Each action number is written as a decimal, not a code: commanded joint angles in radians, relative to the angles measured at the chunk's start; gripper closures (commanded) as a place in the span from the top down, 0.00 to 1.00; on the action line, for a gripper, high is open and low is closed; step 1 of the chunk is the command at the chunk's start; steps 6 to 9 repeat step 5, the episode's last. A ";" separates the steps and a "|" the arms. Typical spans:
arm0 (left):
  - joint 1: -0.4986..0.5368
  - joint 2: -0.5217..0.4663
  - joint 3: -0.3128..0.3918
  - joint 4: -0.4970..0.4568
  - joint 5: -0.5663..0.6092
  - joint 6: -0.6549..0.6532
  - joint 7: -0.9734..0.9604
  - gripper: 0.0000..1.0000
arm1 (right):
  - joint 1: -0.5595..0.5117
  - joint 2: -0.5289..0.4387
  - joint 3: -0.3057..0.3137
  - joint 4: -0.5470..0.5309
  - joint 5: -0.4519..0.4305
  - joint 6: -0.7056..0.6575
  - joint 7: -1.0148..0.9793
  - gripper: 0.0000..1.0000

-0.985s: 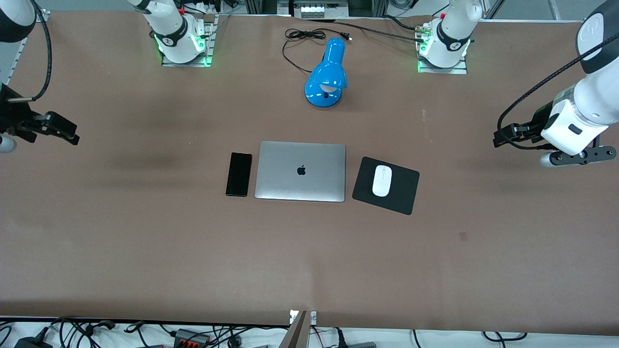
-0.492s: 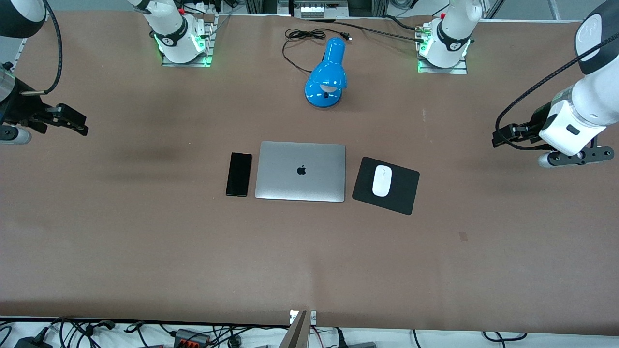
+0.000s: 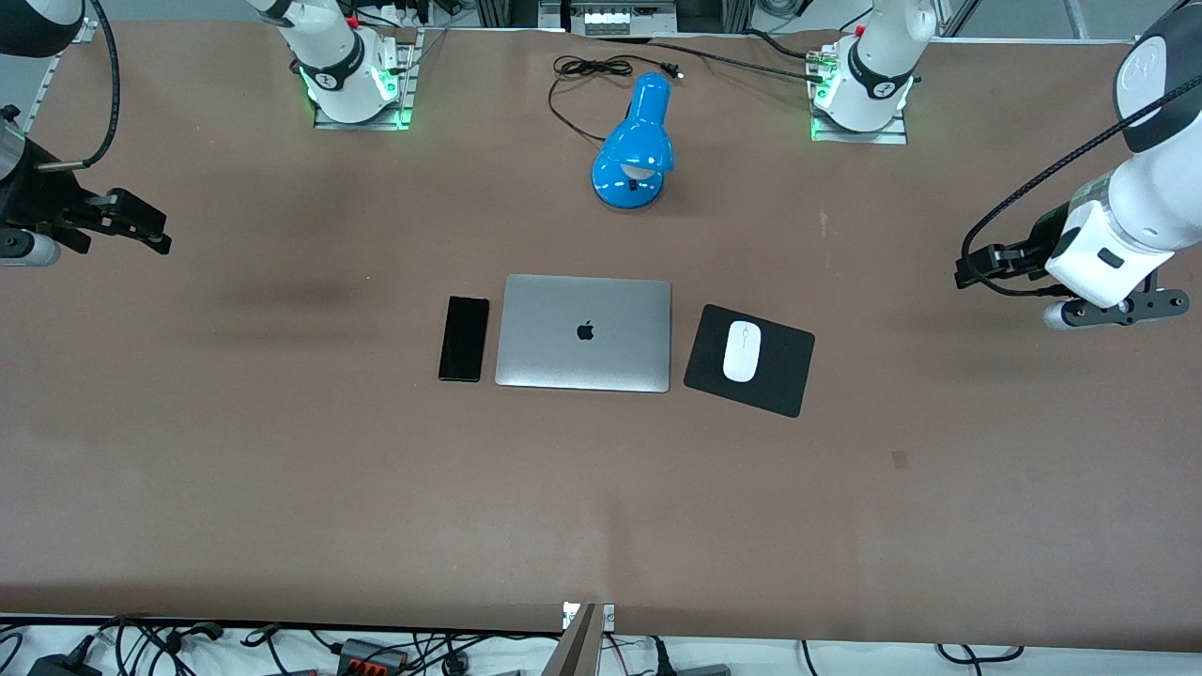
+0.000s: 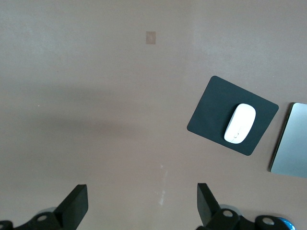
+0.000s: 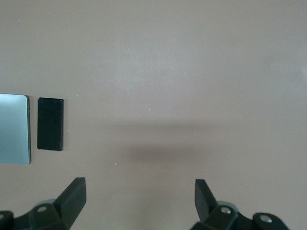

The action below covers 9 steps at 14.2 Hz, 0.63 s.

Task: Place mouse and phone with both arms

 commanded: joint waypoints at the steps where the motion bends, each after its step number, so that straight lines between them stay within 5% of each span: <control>1: 0.002 0.000 -0.007 0.004 -0.010 -0.002 0.009 1.00 | -0.011 -0.038 0.002 -0.025 0.013 0.002 -0.021 1.00; 9: -0.007 -0.009 -0.061 0.016 -0.002 -0.001 0.009 1.00 | -0.009 -0.038 0.004 -0.025 0.013 0.007 -0.005 1.00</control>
